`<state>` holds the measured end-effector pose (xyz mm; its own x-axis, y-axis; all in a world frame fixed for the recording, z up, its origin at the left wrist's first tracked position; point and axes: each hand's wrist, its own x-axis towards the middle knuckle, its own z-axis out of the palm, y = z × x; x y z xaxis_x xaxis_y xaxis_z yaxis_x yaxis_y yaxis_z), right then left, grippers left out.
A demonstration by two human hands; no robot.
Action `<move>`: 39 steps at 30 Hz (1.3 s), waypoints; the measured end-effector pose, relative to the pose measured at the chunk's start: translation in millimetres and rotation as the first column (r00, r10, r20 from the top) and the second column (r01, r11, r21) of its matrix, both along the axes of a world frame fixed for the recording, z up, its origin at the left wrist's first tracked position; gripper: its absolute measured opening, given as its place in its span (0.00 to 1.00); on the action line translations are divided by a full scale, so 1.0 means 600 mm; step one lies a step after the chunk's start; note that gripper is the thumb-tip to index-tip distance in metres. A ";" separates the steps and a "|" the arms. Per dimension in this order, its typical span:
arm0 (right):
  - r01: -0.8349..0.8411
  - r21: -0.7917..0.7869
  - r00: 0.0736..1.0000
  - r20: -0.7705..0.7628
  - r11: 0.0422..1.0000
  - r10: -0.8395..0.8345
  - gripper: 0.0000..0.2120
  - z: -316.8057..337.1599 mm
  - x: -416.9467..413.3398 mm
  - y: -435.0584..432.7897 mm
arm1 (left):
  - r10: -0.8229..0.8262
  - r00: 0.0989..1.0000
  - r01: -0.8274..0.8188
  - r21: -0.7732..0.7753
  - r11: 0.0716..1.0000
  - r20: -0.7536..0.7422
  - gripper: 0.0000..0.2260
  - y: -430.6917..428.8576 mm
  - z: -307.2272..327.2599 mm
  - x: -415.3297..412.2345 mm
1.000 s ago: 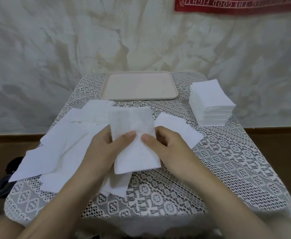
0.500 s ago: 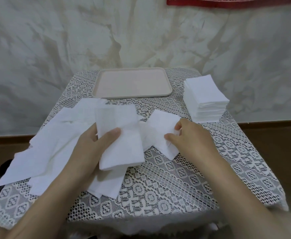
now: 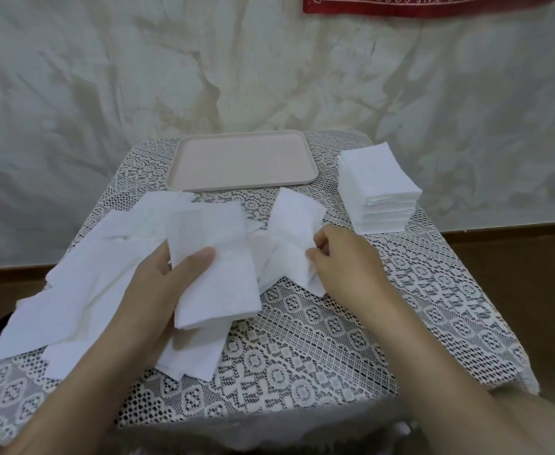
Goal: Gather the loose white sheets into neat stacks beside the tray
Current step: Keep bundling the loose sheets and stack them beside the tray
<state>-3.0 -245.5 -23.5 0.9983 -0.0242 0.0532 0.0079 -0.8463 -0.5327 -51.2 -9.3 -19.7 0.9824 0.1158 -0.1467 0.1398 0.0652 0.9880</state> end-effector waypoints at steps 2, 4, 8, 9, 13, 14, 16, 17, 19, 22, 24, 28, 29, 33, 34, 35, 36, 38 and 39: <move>0.012 0.080 0.997 0.072 0.997 -0.018 0.06 0.009 0.004 -0.008 | -0.001 1.000 0.001 -0.007 1.000 -0.001 0.18 0.000 0.001 0.000; -0.005 0.104 0.989 0.147 0.995 -0.011 0.07 0.014 0.009 -0.012 | 0.001 1.000 -0.001 -0.018 1.000 -0.001 0.19 0.001 0.002 0.000; -0.117 0.135 0.964 0.255 0.984 0.079 0.04 0.017 0.017 -0.006 | 0.003 1.000 -0.003 -0.014 1.000 0.018 0.17 0.009 0.008 0.001; -0.152 0.132 0.957 0.266 0.980 0.112 0.04 0.017 0.019 -0.003 | 0.004 1.000 -0.004 -0.009 1.000 0.025 0.17 0.012 0.011 0.000; -0.214 0.062 0.947 0.256 0.975 0.192 0.08 0.009 0.032 0.002 | 0.015 0.999 -0.015 0.006 1.000 0.048 0.19 0.026 0.016 -0.002; -0.206 0.076 0.942 0.284 0.976 0.177 0.08 0.007 0.034 0.000 | 0.016 0.999 -0.016 0.003 1.000 0.052 0.19 0.027 0.016 -0.002; -0.201 0.182 0.927 0.353 0.962 0.127 0.07 0.010 0.035 -0.005 | 0.014 0.998 -0.014 0.000 1.000 0.056 0.19 0.029 0.016 -0.003; -0.213 0.246 0.918 0.383 0.946 0.107 0.07 0.014 0.034 -0.006 | 0.011 0.998 -0.011 0.000 1.000 0.056 0.20 0.029 0.017 -0.004; -0.253 0.300 0.900 0.422 0.920 0.110 0.07 0.020 0.032 -0.007 | 0.008 0.998 -0.008 0.003 1.000 0.059 0.20 0.031 0.018 -0.005; -0.318 0.128 0.910 0.320 0.939 0.265 0.08 0.008 0.032 -0.003 | 0.010 0.998 -0.010 -0.002 1.000 0.058 0.20 0.034 0.018 -0.005; -0.338 -0.033 0.932 0.128 0.941 0.340 0.07 -0.005 0.027 0.004 | 0.014 0.998 -0.014 -0.003 1.000 0.054 0.19 0.034 0.018 -0.006; -0.320 0.044 0.947 0.041 0.946 0.318 0.05 -0.002 0.012 0.010 | 0.013 0.998 -0.013 -0.004 1.000 0.056 0.17 0.037 0.017 -0.006; -0.300 0.105 0.954 0.049 0.948 0.296 0.05 0.002 0.010 0.009 | 0.013 0.998 -0.013 -0.008 1.000 0.056 0.17 0.037 0.016 -0.005; -0.201 0.283 0.978 0.004 0.938 0.208 0.10 0.003 0.004 0.015 | 0.002 0.999 -0.002 -0.007 1.000 0.054 0.17 0.035 0.014 -0.006; -0.176 0.290 0.981 -0.032 0.940 0.194 0.13 0.001 0.003 0.019 | -0.003 0.999 0.003 -0.002 1.000 0.052 0.17 0.034 0.014 -0.007; -0.158 0.268 0.981 -0.063 0.950 0.181 0.14 -0.002 0.002 0.021 | -0.002 0.999 0.002 0.003 1.000 0.051 0.17 0.033 0.014 -0.007; -0.146 0.224 0.982 -0.085 0.963 0.169 0.16 -0.003 0.001 0.024 | 0.001 0.999 -0.001 0.008 1.000 0.053 0.17 0.033 0.014 -0.007; -0.135 0.150 0.983 -0.101 0.979 0.151 0.16 -0.003 0.001 0.027 | 0.005 0.998 -0.007 0.021 1.000 0.055 0.17 0.034 0.014 -0.008; -0.134 0.139 0.984 -0.101 0.981 0.149 0.14 -0.003 0.000 0.027 | 0.008 0.999 -0.010 0.026 1.000 0.053 0.17 0.034 0.014 -0.009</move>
<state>-2.9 -229.2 -25.4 0.9916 0.1181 -0.0520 0.0571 -0.7633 -0.6435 -56.6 11.2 -11.4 0.9876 0.1276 -0.0913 0.0867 0.0406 0.9954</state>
